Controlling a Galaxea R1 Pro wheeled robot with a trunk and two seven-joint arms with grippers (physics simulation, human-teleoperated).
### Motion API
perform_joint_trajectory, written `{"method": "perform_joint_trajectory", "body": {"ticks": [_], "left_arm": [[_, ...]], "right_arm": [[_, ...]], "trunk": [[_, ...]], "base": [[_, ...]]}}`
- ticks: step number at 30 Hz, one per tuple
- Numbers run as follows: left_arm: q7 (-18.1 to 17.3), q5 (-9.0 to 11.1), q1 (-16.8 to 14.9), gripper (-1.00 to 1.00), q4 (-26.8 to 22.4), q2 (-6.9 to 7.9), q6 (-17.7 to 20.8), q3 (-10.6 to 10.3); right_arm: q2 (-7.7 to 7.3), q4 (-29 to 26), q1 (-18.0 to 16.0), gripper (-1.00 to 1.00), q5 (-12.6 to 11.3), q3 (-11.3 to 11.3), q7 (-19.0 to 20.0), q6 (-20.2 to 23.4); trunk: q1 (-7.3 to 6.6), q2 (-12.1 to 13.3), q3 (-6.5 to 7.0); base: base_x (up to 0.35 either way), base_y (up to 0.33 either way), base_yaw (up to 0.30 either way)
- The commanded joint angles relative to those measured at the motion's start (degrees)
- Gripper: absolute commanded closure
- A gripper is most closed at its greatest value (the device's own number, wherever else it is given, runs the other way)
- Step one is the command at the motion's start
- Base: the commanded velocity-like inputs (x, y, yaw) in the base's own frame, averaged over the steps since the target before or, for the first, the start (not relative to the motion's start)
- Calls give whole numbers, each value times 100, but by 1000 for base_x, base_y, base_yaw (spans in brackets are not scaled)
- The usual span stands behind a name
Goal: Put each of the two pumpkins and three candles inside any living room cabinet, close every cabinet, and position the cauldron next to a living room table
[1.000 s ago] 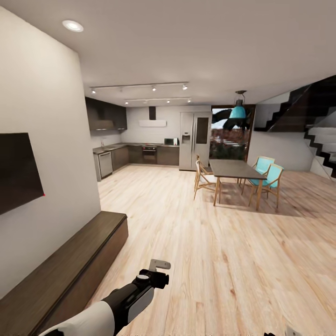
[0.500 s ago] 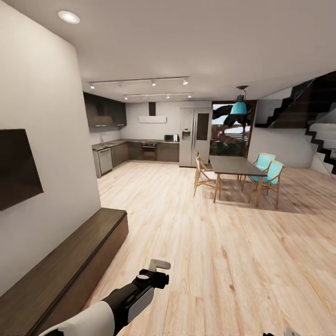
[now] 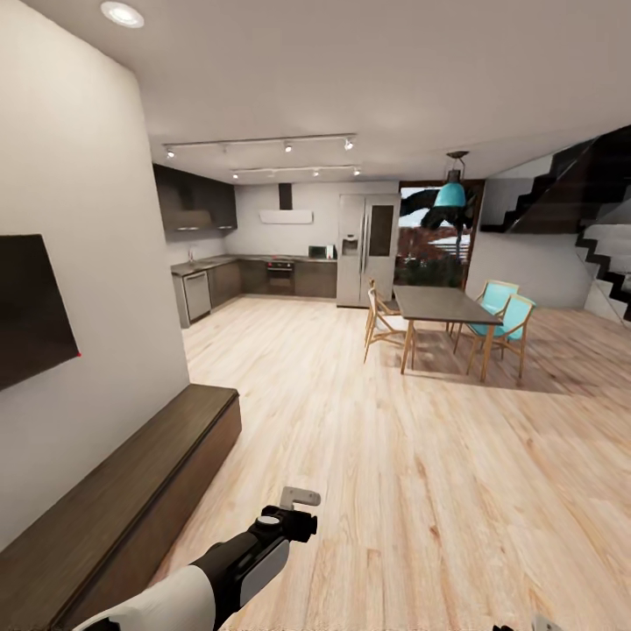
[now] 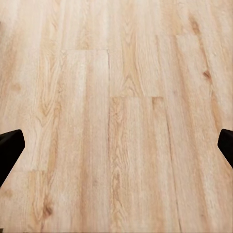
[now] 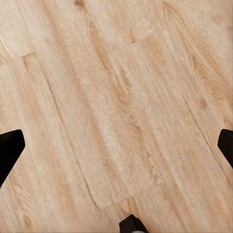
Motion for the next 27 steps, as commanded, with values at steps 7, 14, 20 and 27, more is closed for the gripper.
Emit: {"method": "perform_joint_trajectory", "body": {"ticks": [7, 14, 20, 27], "left_arm": [[47, 42, -6, -100, -10, 4, 11, -45], [47, 42, -6, -100, -10, 4, 11, -45], [47, 42, -6, -100, -10, 4, 11, -45], [47, 42, -6, -100, -10, 4, 11, -45]], "right_arm": [[0, -18, -1, -100, -54, 7, -18, 26], [1, -21, -1, -100, -54, 10, -18, 26], [1, -18, 0, -100, -54, 10, -18, 28], [-12, -20, 1, -100, -61, -4, -11, 224]], "trunk": [[2, -6, -69], [2, -6, -136], [2, -6, -193], [2, -6, -259]], "base": [[0, 0, 0], [0, 0, 0], [0, 0, 0], [0, 0, 0]]}}
